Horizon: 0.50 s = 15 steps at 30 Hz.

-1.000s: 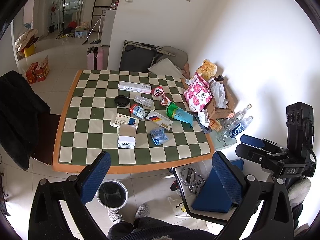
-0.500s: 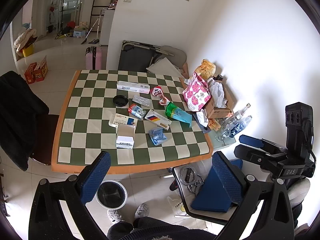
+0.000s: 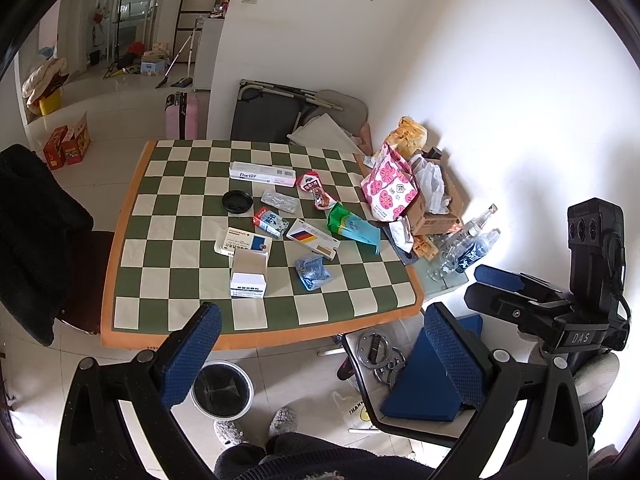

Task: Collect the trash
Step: 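Grasp the white medicine box with the left tool while the right tool grasps the striped medicine box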

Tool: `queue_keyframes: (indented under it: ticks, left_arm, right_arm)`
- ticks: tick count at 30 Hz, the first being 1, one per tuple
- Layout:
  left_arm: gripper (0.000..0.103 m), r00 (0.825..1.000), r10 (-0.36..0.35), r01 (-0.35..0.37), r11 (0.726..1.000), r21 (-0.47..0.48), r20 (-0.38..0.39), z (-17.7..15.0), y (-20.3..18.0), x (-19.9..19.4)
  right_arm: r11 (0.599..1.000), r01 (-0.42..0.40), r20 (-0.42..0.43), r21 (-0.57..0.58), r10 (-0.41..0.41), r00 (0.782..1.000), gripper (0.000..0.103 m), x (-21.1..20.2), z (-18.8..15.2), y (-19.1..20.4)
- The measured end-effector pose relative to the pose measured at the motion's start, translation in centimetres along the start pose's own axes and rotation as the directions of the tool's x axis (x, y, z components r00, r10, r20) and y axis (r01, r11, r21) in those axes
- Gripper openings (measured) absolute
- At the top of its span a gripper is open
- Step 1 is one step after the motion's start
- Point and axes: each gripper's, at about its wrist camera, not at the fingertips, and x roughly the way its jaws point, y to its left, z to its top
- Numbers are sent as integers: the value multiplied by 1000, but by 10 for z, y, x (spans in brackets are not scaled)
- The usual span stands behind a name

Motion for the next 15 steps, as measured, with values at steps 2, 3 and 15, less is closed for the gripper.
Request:
queue_keyframes:
  ticks: [2,3,15]
  left_arm:
    - [103,998,57,-57,998,13,8,2,-5,7]
    - [103,996,86,-86,996,22,13,2,-6,9]
    - [103,837,522,-513,853,98,-165,18,26,198]
  right_arm:
    - [1000,-1,5,7,1,1000,103,0,1,0]
    - [1000,2,7,14,-2,1000,103,0,2,0]
    - [910,412,-119,50,-404,907,103,121,29,-75]
